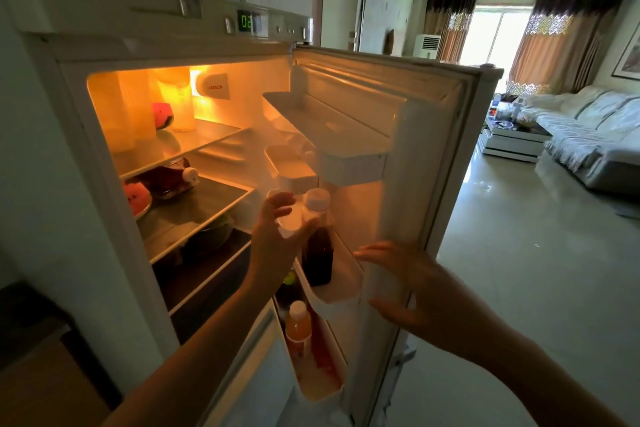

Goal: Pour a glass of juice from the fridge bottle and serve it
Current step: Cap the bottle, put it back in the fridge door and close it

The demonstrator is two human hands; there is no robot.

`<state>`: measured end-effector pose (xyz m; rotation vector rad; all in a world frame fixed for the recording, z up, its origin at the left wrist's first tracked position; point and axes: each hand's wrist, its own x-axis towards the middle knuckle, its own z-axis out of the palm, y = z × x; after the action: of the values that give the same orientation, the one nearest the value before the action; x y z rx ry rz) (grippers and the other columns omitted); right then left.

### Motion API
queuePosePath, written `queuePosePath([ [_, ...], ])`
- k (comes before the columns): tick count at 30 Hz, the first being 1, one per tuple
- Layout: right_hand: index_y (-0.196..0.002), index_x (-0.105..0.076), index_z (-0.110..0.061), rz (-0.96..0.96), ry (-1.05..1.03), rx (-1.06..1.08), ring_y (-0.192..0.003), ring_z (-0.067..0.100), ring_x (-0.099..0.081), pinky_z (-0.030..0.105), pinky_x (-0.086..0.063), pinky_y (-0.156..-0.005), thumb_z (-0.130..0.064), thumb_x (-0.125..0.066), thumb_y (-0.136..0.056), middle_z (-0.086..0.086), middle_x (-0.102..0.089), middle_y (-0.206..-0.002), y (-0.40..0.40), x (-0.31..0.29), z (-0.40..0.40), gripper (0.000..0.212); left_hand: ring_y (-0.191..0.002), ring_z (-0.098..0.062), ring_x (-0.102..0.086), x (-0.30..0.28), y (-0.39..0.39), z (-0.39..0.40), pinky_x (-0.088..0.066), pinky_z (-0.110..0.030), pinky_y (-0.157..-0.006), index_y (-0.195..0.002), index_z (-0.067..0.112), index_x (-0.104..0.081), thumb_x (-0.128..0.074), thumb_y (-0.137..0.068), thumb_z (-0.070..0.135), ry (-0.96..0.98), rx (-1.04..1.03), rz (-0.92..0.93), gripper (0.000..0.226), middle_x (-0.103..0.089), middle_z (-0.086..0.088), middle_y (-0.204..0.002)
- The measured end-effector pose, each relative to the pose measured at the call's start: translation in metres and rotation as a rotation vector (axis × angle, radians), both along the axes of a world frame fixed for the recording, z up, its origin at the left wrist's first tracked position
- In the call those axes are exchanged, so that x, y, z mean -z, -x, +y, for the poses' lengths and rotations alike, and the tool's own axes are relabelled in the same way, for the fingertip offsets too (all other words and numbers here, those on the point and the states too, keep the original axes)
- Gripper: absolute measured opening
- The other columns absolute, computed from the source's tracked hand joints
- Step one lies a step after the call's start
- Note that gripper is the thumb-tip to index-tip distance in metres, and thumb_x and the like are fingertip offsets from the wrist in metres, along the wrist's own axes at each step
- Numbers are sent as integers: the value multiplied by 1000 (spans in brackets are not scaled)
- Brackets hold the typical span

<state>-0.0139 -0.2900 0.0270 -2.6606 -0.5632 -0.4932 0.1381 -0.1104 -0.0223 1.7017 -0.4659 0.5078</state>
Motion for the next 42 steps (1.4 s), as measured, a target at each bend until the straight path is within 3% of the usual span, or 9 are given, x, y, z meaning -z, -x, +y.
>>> queuePosePath([
  [4,-108,-64,-14,-324,-136,65,-101,2,-57,11,-44,-90,-11,-77,-72,-5,-62,-107,14,-11,-16,38,-107,-27,-53,-40,30,4,-47,-52,-89,-116,20,-41,-65,-81,42,242,-96,-238,49,-51,-12,-117],
  [8,-111,-56,-3,-554,-337,193,-100,16,-54,20,-48,-87,-18,-80,-71,7,-52,-112,11,-9,-37,49,-131,-10,-39,-96,55,-7,-33,-39,-108,-132,29,-39,-56,-87,45,-134,-68,-522,51,-45,7,-137],
  [13,-135,-35,-20,-249,-650,213,-106,13,-55,23,-47,-81,-31,-77,-58,3,-46,-130,-4,21,-43,88,-125,-11,-48,-113,73,-23,-13,-37,-113,-128,23,-54,-46,-92,50,-556,-109,-535,45,-59,4,-131],
  [18,-128,-31,-34,-39,-533,152,-92,-1,-53,8,-40,-69,-40,-74,-62,-6,-51,-114,-11,84,-41,79,-107,-8,-54,-122,83,-21,-16,-27,-80,-125,27,-51,-42,-78,74,-590,-281,-456,67,-58,9,-119],
  [27,-139,-23,-43,456,-107,-30,-113,-7,-39,7,-33,-89,-69,-61,-69,-21,-36,-136,-30,171,-45,84,-131,-14,-40,-104,101,20,-13,-60,-112,-137,27,-35,-45,-63,85,-440,-459,-228,94,-44,7,-141],
  [31,-140,-25,-38,615,-50,-69,-122,6,-43,20,-37,-97,-53,-65,-76,-13,-37,-142,-40,200,-24,77,-142,-18,-27,-79,116,27,-16,-58,-115,-147,27,-16,-61,-76,66,-462,-518,-311,93,-29,-2,-155],
  [35,-140,-24,-33,706,-228,-168,-114,8,-49,23,-42,-94,-37,-68,-81,-14,-43,-130,-51,209,35,74,-144,-5,-4,-67,111,34,-38,-13,-101,-150,18,-3,-70,-84,35,-479,-528,-365,95,-4,-15,-160],
  [38,-126,-33,-32,572,-300,-271,-100,5,-58,26,-50,-89,-22,-63,-86,-6,-55,-113,-61,208,77,51,-142,-13,-8,-63,100,56,-56,-31,-86,-149,9,1,-69,-86,24,-566,-632,-338,95,3,-18,-160],
  [42,-98,-46,-39,491,-306,-253,-87,4,-61,14,-50,-67,-20,-54,-91,-11,-55,-101,-75,202,118,22,-147,-30,-7,-45,85,93,-32,-43,-113,-148,-3,-10,-73,-81,10,-755,-698,-330,92,-6,-23,-158],
])
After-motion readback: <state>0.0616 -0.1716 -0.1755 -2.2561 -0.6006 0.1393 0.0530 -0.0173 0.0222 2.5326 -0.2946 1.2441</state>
